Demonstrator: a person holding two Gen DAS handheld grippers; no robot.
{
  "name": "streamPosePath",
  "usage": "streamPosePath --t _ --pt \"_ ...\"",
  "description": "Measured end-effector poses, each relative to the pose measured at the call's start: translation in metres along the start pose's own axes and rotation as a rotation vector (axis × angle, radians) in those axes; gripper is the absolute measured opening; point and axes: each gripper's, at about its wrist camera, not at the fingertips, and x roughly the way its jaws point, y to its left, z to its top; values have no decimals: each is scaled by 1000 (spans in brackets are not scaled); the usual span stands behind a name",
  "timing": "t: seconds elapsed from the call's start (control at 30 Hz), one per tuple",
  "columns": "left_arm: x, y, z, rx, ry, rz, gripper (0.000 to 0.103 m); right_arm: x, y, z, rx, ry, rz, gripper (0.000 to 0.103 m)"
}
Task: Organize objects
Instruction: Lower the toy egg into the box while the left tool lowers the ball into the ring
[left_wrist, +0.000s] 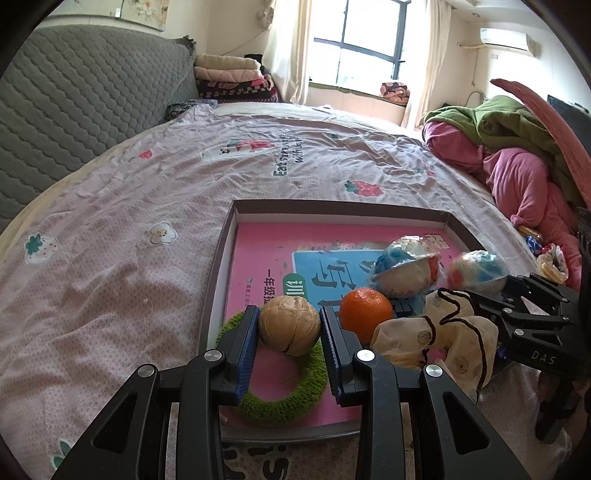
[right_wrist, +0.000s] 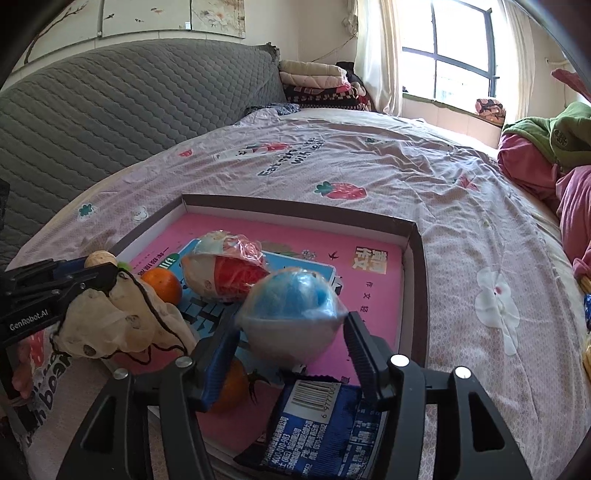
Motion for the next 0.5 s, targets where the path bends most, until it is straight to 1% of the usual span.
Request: streamPosePath --t 0.07,0.5 --pt "1 -2 -2 6 5 -2 33 -1 0 1 6 -6 5 65" --pt "6 -2 -10 4 29 2 34 -13 0 4 37 -27 29 65"
